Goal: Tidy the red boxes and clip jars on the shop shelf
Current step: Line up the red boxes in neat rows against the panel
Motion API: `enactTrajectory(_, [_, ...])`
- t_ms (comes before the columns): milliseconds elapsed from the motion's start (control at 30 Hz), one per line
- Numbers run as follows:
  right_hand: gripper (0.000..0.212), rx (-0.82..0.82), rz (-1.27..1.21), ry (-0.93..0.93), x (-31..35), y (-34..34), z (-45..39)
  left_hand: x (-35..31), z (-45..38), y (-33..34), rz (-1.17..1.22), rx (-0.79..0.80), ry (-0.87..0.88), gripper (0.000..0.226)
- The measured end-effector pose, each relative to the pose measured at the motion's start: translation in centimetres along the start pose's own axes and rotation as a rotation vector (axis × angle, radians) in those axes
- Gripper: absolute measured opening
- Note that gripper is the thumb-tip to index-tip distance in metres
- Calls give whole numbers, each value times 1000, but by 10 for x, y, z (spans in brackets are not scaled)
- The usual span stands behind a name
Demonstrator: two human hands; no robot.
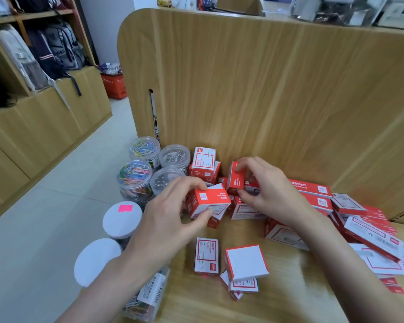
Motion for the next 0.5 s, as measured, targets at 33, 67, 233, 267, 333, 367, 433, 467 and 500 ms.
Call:
enactTrajectory(33, [31, 9, 21, 6, 0, 2, -1, 0, 0, -1, 11, -8, 0, 28])
enactTrajectory(67, [30, 13, 35, 10, 0, 3, -2, 0, 0, -2, 19, -15, -3, 28])
enactTrajectory(233, [29, 47, 142, 48, -3, 9, -4, 4, -2, -3, 40, -40, -24, 30])
enactTrajectory(267, [29, 55, 155, 52, -4, 9, -4, 4, -2, -4, 46, -45, -26, 30])
enactTrajectory(333, [24, 9, 115, 26, 0, -1, -1, 5, -2, -5, 56, -55, -33, 30])
enactTrajectory(367, [21, -41, 49, 9, 4, -10, 1, 5, -2, -5, 60, -60, -35, 30])
enactTrajectory(433, [18, -123, -145, -27, 12, -26, 6, 5, -3, -6, 65, -75, -36, 31])
enactTrajectory(467, [17, -122, -271, -40, 16, -30, 8, 5, -3, -6, 66, -84, -35, 32])
enactTrajectory(500, [17, -89, -409, -42, 20, -29, 10, 5, -4, -5, 65, -91, -34, 33])
Point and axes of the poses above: each hand's wrist, its own z-axis away from the middle knuckle, its own y-axis out of the palm, x = y × z, the point moved 8 cm from there along -z, towards the middle knuckle, and after that the axes turned 14 degrees about x, right-handed, at the moved point
